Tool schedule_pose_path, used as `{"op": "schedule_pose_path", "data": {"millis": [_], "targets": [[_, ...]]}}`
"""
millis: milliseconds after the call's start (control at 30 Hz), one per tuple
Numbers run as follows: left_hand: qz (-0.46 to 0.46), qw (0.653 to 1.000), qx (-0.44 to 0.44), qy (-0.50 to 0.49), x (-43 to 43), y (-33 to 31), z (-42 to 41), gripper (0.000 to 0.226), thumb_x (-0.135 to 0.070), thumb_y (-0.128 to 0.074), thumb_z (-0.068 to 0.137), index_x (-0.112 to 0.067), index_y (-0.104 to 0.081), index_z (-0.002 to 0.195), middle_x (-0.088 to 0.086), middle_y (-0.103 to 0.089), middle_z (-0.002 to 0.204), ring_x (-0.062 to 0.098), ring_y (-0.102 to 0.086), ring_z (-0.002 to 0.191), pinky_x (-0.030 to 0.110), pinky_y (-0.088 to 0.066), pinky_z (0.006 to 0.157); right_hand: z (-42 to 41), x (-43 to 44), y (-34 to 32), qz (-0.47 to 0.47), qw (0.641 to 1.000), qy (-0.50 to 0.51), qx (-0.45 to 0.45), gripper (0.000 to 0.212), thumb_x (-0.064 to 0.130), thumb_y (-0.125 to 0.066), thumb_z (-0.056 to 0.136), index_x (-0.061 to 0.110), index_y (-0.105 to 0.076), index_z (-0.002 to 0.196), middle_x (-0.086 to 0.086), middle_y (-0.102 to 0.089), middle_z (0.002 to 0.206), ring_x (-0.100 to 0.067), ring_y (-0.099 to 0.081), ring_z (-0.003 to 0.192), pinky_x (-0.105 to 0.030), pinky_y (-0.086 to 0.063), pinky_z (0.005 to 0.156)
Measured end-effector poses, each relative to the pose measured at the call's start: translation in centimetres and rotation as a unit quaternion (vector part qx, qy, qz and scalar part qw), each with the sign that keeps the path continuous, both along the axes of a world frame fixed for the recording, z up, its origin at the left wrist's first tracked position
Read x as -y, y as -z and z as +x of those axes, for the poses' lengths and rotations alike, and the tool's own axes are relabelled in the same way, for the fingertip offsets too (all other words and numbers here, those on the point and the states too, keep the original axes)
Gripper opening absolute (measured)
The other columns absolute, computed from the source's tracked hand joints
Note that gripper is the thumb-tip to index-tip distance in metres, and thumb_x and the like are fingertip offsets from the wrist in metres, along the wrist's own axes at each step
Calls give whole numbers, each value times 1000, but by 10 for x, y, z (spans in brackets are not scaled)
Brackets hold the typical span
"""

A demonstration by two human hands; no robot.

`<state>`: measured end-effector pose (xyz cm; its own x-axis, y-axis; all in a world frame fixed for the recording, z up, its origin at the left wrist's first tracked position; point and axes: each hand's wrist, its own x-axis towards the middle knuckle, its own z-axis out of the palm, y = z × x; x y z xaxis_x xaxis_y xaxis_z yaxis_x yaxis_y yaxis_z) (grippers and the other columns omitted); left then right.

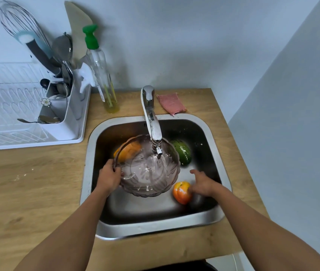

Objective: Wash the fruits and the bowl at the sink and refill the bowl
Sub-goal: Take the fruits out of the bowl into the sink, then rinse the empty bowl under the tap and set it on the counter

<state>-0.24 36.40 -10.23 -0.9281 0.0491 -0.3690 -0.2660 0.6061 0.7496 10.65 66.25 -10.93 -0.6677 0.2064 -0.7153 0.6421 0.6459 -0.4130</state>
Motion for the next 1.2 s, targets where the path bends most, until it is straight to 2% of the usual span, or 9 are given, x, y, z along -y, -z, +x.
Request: {"op": "schedule_pose_path", "data": {"millis": [67,200,367,467,633,800,967,1067,1200], "targets": [[12,1000,3,-6,-1,-1,0,13,-14,-46,99,-22,-53,106,3,-66,96,17,-66,89,36,-56,79,-16,-9,-16,12,997,38,-59,61,20,-63,86,11,-41,142,-16,-41,144,-29,-50,125,-31,-41,101],[22,1000,2,-5,-3,-2,-1,14,-21,-45,99,-27,-56,106,4,-65,101,20,-64,96,43,-56,87,-57,-10,-53,-43,964,152,-214,19,26,-52,94,18,-64,107,-6,-68,105,-27,-64,104,-45,-52,94],[55,998,-33,-24,-11,-10,1,18,-20,-42,101,-22,-58,109,6,-66,94,18,-66,86,43,-57,83,-117,23,-113,-89,908,206,-355,22,31,-46,97,23,-64,86,-1,-69,83,-15,-64,72,-40,-56,76],[68,997,-34,-19,-16,-15,2,17,-18,-41,102,-20,-58,104,7,-67,90,19,-67,81,39,-58,77,-148,44,-134,-93,917,160,-352,32,33,-41,101,11,-64,97,-5,-65,87,-12,-58,68,-25,-51,63],[43,998,-51,-13,-18,-12,0,12,-17,-44,101,-22,-54,99,-2,-64,83,9,-65,76,26,-54,66,-183,64,-144,-93,940,128,-304,40,39,-43,100,15,-64,75,1,-63,77,-14,-56,72,-36,-48,83],[37,998,-42,-14,-20,-10,2,12,-17,-45,101,-18,-57,102,2,-66,86,6,-65,73,16,-43,56,-203,66,-146,-171,934,178,-260,27,28,-55,96,5,-69,96,0,-63,74,-10,-50,59,-22,-40,56],[26,999,-32,2,-16,-5,-1,13,-20,-44,101,-18,-57,101,8,-68,87,16,-67,77,34,-57,70,-215,67,-135,-153,939,195,-240,44,19,-64,85,-2,-59,124,-4,-62,87,-9,-47,63,-22,-35,55],[24,999,-30,7,-16,-5,-1,15,-19,-43,101,-17,-58,102,9,-67,89,15,-67,77,35,-58,74,-215,64,-133,-162,931,195,-261,28,15,-61,89,-5,-68,107,-1,-61,74,-11,-49,64,-23,-36,60],[6,999,-39,13,-13,1,-2,13,-24,-44,100,-23,-57,100,6,-66,91,18,-66,83,42,-58,80,-222,67,-140,-175,915,216,-293,27,22,-58,92,-2,-70,94,2,-59,71,-9,-48,64,-27,-39,69]]}}
